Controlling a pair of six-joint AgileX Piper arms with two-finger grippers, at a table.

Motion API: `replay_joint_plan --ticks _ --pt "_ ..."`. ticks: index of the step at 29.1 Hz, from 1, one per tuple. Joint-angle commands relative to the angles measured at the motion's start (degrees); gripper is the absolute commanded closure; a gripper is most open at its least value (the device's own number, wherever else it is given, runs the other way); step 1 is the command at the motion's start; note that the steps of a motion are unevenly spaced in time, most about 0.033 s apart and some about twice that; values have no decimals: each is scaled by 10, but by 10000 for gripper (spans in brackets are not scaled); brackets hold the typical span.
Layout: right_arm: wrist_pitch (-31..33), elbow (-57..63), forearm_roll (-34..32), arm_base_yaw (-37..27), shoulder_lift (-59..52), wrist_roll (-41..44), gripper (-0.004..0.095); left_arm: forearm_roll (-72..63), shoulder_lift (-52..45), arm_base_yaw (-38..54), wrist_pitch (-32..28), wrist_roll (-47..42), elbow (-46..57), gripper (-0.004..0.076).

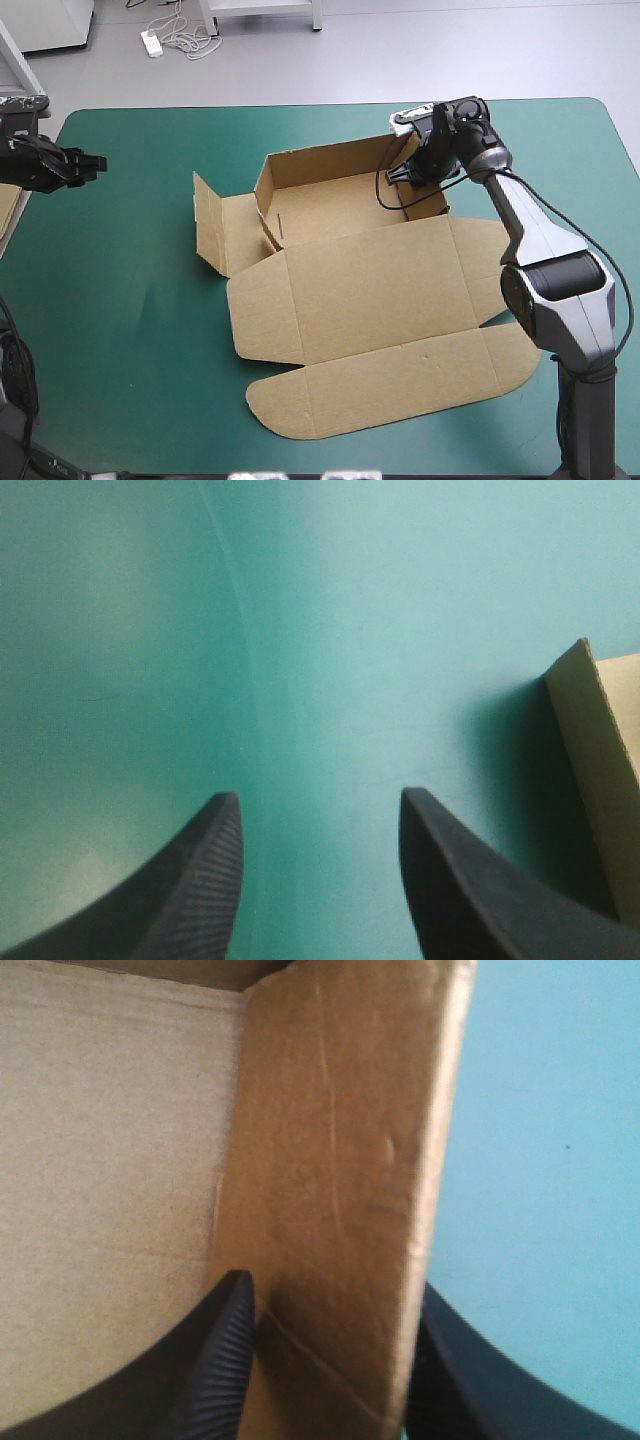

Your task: Fold the box

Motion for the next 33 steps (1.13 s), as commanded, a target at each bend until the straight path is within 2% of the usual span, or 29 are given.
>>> replay_joint_plan --ticks 1,4,11,23,26,33 --pt "-18 -21 -2 -4 -37 -5 717 -16 -24 0 -19 0 -19 373" --pt "-15 -21 -5 -4 -37 -14 927 -16 -24 0 -18 0 -19 378" --pt "-50 -20 -13 -23 -54 10 924 -45 -24 0 -19 0 -19 391" --pt "-96 -20 179 -109 -174 -39 927 -92 11 2 -28 18 -18 391" --pt "-102 -20 227 -131 -201 -56 926 -144 30 2 -27 54 -18 391" --pt "-100 -20 266 -156 -234 -68 925 -257 81 0 -4 159 -6 391"
